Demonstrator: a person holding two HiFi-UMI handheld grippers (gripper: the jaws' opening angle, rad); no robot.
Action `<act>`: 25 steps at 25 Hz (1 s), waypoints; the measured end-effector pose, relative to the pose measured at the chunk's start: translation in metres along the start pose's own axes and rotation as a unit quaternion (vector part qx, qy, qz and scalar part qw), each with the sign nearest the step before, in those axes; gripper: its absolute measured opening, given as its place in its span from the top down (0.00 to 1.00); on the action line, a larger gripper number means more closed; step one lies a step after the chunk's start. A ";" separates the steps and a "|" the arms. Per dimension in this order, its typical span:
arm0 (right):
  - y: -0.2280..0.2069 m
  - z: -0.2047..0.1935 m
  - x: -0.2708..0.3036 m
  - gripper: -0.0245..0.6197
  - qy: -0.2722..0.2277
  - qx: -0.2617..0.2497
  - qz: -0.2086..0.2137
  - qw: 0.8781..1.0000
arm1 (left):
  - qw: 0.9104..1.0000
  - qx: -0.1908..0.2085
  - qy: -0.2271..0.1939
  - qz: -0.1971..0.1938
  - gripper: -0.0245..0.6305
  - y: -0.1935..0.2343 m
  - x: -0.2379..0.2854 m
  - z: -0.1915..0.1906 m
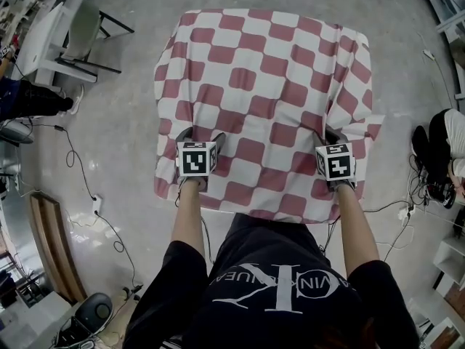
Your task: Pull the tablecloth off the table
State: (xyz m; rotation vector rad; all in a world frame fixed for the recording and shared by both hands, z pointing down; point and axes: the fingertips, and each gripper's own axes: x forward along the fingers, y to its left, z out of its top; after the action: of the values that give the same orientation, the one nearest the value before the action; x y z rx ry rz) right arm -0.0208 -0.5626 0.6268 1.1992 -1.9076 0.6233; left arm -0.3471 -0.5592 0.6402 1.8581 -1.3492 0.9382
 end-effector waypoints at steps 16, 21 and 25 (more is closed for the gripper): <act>0.002 0.004 -0.002 0.85 -0.009 0.000 -0.002 1.000 | 0.999 0.032 0.006 0.010 0.68 -0.044 0.003 -0.001; 0.000 0.003 -0.002 0.88 -0.016 0.013 0.009 1.000 | 0.999 0.023 -0.002 0.025 0.77 -0.041 0.004 0.000; -0.002 0.002 -0.002 0.89 -0.027 0.007 0.011 1.000 | 0.998 0.030 -0.015 0.044 0.82 -0.041 0.005 -0.001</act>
State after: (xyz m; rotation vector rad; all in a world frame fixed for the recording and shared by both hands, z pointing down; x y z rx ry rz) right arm -0.0194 -0.5638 0.6242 1.2166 -1.9666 0.6237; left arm -0.3073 -0.5505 0.6406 1.8763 -1.4462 1.0092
